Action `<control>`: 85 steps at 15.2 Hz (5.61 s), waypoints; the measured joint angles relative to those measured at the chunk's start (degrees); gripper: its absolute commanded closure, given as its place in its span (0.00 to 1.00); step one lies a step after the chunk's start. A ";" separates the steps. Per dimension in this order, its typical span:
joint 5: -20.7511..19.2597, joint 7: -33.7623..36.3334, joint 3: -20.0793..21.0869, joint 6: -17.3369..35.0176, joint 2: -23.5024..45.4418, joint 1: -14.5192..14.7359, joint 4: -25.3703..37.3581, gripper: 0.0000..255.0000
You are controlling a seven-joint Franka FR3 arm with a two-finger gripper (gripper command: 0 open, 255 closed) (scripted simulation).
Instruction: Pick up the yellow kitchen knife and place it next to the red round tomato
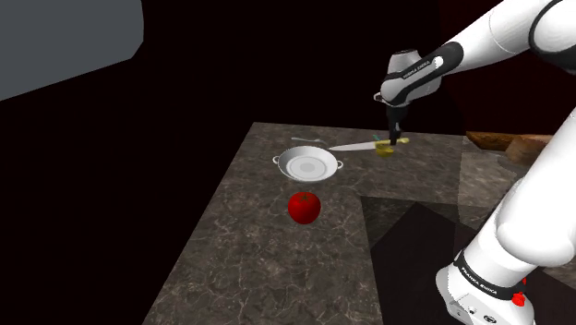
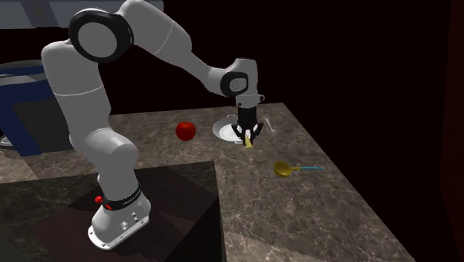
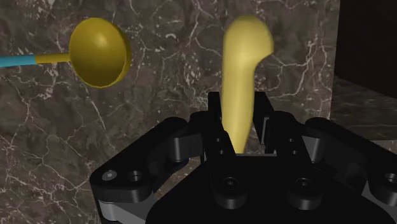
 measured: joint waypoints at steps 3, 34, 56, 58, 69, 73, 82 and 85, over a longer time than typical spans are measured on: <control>-2.15 5.64 2.09 0.03 -3.76 2.12 -4.30 1.00; 5.94 48.37 28.30 -8.15 -3.88 24.17 -2.29 1.00; 7.15 66.32 36.67 -11.65 18.48 34.80 22.40 1.00; 7.02 66.49 36.63 -10.24 19.30 34.85 21.79 1.00; 6.17 67.10 36.24 -3.57 24.33 35.04 20.10 1.00; 5.84 67.44 36.09 -1.15 26.40 35.20 19.74 1.00; 5.20 67.93 35.69 2.99 30.58 35.46 19.75 1.00; 5.18 67.95 35.68 3.09 30.75 35.48 19.84 1.00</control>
